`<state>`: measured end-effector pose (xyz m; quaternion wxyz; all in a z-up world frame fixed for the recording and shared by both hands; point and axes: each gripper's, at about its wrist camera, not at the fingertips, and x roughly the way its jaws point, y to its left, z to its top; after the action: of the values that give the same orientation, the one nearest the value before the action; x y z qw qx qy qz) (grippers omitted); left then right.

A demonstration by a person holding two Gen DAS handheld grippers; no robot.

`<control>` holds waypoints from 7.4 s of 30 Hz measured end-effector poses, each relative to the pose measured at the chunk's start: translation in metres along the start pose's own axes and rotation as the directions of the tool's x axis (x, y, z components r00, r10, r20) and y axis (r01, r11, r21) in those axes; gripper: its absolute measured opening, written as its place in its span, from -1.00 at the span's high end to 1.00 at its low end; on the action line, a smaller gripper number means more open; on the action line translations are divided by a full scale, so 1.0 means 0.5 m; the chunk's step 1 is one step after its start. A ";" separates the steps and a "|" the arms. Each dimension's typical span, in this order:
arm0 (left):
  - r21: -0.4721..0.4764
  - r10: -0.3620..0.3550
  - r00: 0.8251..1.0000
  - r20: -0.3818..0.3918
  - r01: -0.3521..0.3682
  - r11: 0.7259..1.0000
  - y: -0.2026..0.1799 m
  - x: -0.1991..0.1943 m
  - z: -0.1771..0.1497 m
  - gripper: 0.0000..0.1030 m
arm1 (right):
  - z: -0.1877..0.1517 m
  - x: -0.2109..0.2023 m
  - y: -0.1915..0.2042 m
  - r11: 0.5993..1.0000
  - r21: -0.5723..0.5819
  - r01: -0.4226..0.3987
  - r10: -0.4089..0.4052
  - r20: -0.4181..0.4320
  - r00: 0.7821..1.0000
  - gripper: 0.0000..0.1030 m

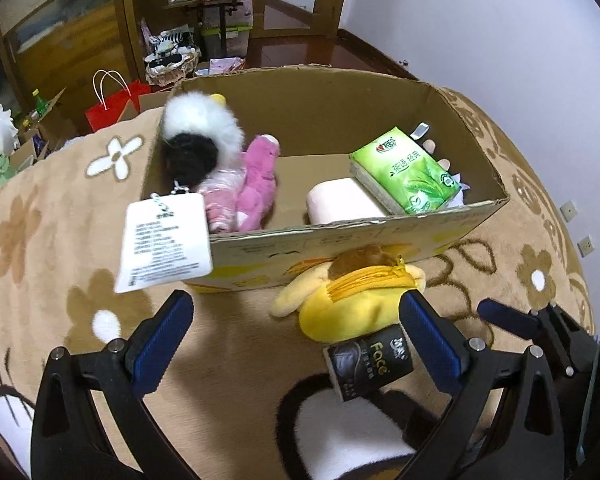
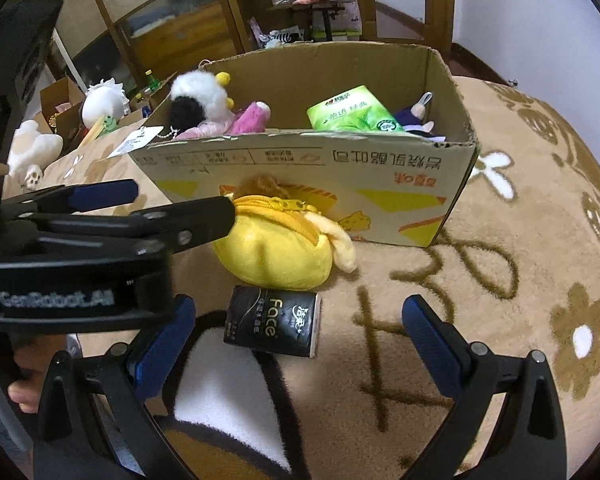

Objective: Organize soft objects

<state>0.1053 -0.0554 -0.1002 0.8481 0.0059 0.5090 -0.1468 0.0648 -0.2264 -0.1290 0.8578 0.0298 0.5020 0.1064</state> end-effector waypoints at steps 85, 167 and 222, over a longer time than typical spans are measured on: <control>0.043 -0.010 0.998 -0.055 0.012 0.999 -0.023 0.019 -0.037 0.44 | -0.034 0.069 -0.019 0.967 0.254 -0.017 0.047 -0.110 0.993 -0.20; 0.000 0.151 0.964 0.218 -0.154 0.988 0.038 -0.107 0.063 -0.80 | 0.135 -0.091 -0.035 0.993 0.093 -0.077 0.042 0.330 0.943 -0.69; 0.029 0.247 0.816 0.522 -0.306 0.952 -0.020 -0.346 -0.138 -0.95 | -0.066 -0.342 -0.019 0.988 0.138 0.069 -0.127 0.478 0.869 -1.00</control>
<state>-0.0325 -0.0120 0.0178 0.9632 0.0880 0.2495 -0.0465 -0.0433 -0.2739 -0.0005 0.9573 0.0799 0.2770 0.0225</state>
